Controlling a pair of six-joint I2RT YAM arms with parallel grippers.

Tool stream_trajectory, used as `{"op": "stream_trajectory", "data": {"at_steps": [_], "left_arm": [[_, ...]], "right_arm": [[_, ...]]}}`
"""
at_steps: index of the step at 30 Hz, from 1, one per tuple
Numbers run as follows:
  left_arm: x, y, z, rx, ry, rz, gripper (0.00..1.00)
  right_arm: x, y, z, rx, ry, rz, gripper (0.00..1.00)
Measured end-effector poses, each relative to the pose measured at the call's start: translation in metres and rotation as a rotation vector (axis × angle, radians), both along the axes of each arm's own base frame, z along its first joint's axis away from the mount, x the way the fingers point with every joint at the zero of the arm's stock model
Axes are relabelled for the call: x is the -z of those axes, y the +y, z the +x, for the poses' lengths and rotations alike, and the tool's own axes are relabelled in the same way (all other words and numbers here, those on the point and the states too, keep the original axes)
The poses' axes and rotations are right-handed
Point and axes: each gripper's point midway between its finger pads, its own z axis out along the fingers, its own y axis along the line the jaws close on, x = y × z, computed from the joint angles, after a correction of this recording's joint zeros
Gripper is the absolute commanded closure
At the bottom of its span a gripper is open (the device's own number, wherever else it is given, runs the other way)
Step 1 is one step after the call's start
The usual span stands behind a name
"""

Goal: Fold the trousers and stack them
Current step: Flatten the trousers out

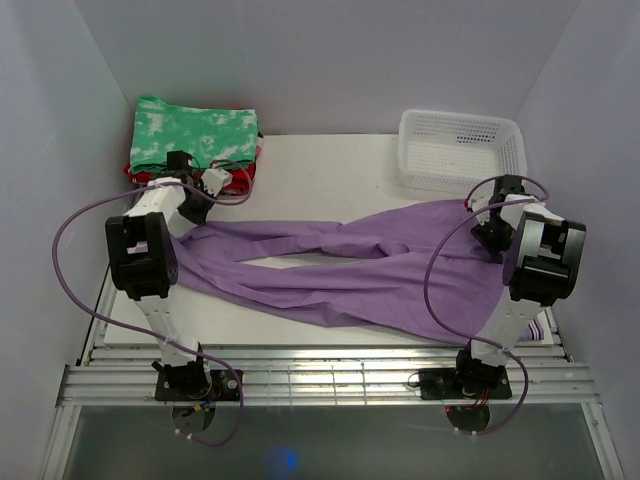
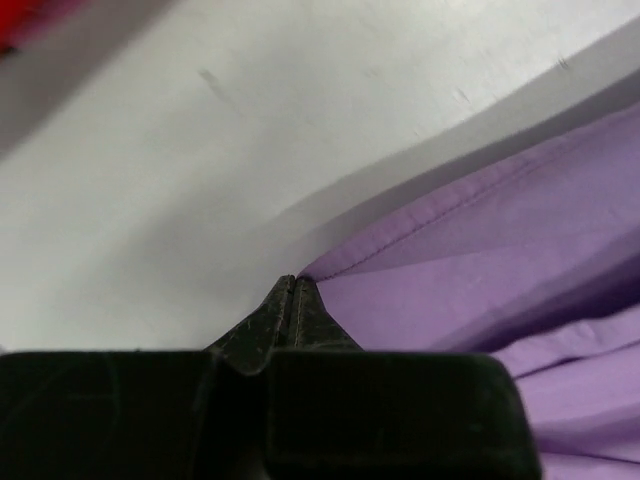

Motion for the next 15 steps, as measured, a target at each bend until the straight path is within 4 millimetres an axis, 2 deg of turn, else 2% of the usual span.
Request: {"op": "stream_trajectory", "data": {"at_steps": [1,6,8,9,10,12,15], "left_arm": [[-0.006,0.002,0.008,-0.003,-0.034,0.003,1.00],[-0.037,0.010,0.036,-0.011,-0.178,-0.007,0.83],[-0.049,0.010,0.044,-0.017,-0.233,-0.013,0.75],[-0.055,0.010,0.049,-0.021,-0.258,-0.014,0.64],[-0.061,0.012,0.054,-0.026,-0.281,-0.011,0.59],[-0.073,0.014,0.064,-0.047,-0.325,-0.007,0.50],[-0.084,0.017,0.071,-0.059,-0.360,-0.009,0.45]], "right_arm": [[-0.002,-0.003,0.008,-0.006,-0.030,-0.010,0.36],[-0.011,0.001,0.032,-0.058,-0.146,0.022,0.26],[-0.021,0.008,0.033,-0.080,-0.183,0.052,0.22],[-0.027,0.013,0.033,-0.090,-0.200,0.069,0.21],[-0.035,0.017,0.034,-0.098,-0.219,0.083,0.20],[-0.051,0.023,0.034,-0.112,-0.258,0.109,0.11],[-0.070,0.035,0.027,-0.136,-0.286,0.147,0.09]]}}
